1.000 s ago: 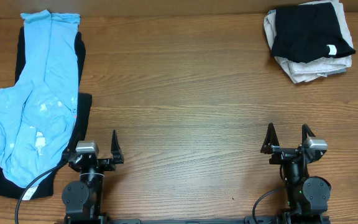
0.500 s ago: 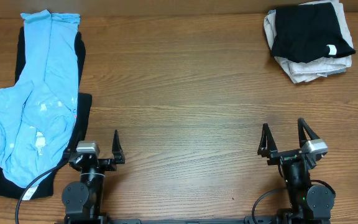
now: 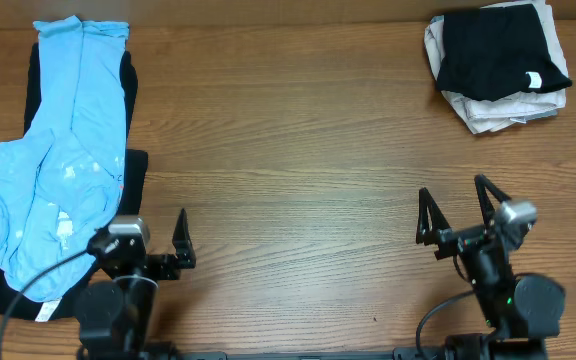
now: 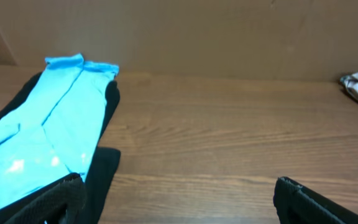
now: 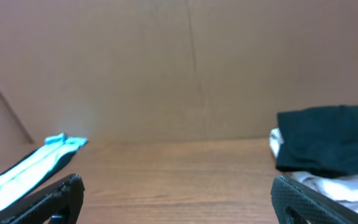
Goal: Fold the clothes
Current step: 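Reach the left gripper into the light-blue shirt on the pile and grasp it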
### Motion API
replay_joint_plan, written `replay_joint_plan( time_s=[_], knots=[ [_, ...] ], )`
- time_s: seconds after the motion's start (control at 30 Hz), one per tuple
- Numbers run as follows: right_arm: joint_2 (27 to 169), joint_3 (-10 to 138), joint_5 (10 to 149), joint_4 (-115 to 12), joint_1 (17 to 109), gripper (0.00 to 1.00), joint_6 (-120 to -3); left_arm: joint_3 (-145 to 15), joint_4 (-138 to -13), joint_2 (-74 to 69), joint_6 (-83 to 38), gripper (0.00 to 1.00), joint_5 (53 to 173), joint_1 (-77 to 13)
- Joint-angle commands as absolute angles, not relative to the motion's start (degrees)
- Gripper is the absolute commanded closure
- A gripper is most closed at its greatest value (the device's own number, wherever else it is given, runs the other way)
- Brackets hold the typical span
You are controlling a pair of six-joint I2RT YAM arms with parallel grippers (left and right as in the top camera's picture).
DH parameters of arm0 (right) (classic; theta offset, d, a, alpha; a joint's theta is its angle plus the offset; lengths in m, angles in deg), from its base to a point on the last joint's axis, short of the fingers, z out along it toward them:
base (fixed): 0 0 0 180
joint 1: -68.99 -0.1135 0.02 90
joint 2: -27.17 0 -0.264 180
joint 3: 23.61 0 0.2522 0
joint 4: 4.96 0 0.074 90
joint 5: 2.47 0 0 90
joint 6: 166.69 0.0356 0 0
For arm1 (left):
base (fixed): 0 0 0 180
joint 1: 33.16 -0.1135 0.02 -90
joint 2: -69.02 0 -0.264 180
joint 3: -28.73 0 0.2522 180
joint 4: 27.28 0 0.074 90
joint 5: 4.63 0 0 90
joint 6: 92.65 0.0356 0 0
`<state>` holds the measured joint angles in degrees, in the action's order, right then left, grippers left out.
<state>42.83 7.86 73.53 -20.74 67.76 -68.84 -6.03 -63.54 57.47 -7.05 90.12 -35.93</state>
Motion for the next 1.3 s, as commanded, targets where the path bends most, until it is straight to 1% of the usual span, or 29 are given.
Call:
replay_joint_plan(
  time_s=[0.0,0.2,0.33,0.47,0.57,0.63,0.73,0.83,0.97,1.13,1.23,1.27],
  knots=[
    [51.44,16.06,69.56,-22.73,67.45,0.00,-68.53,-15.19,-66.76,48.53,-8.02,0.00,90.93,-36.52],
    [68.05,31.64,69.18,-27.89,67.43,0.00,-68.49,-32.98,-79.11,28.05,-7.56,0.00,92.00,-36.52],
    [80.77,44.58,66.95,-35.41,67.43,0.00,-68.51,-45.44,-87.45,14.30,-3.84,0.00,95.76,-36.52],
    [93.25,56.15,64.31,-43.30,67.43,0.00,-68.51,-55.27,-91.72,3.81,-3.91,0.00,98.25,-36.52],
    [101.71,61.96,56.73,-43.04,67.43,0.00,-68.49,-59.84,-91.74,-1.68,-3.99,0.00,99.52,-36.52],
    [106.33,62.68,49.69,-36.83,67.43,0.00,-67.57,-60.98,-90.51,-4.39,-4.02,0.00,99.61,-36.54],
    [112.20,62.68,39.11,-26.84,67.43,0.00,-59.92,-61.00,-89.27,-7.08,-4.15,0.00,98.45,-36.84],
    [116.60,62.68,34.58,-21.49,67.43,0.00,-53.56,-61.00,-90.12,-9.44,-4.67,0.00,94.93,-38.53],
    [121.10,62.64,34.30,-21.22,66.69,0.00,-51.59,-61.00,-92.11,-12.30,-10.92,0.00,88.64,-43.77],
    [125.43,62.59,35.50,-23.54,65.66,0.01,-52.88,-60.96,-93.77,-16.15,-14.77,0.00,88.48,-53.72],
    [126.81,62.59,37.36,-23.54,65.16,0.01,-52.86,-60.93,-94.34,-19.45,-16.69,0.02,88.35,-58.39],
    [126.87,62.59,37.56,-23.52,65.07,0.01,-52.86,-60.93,-94.43,-20.67,-16.87,0.04,88.33,-59.53]
  ],
)
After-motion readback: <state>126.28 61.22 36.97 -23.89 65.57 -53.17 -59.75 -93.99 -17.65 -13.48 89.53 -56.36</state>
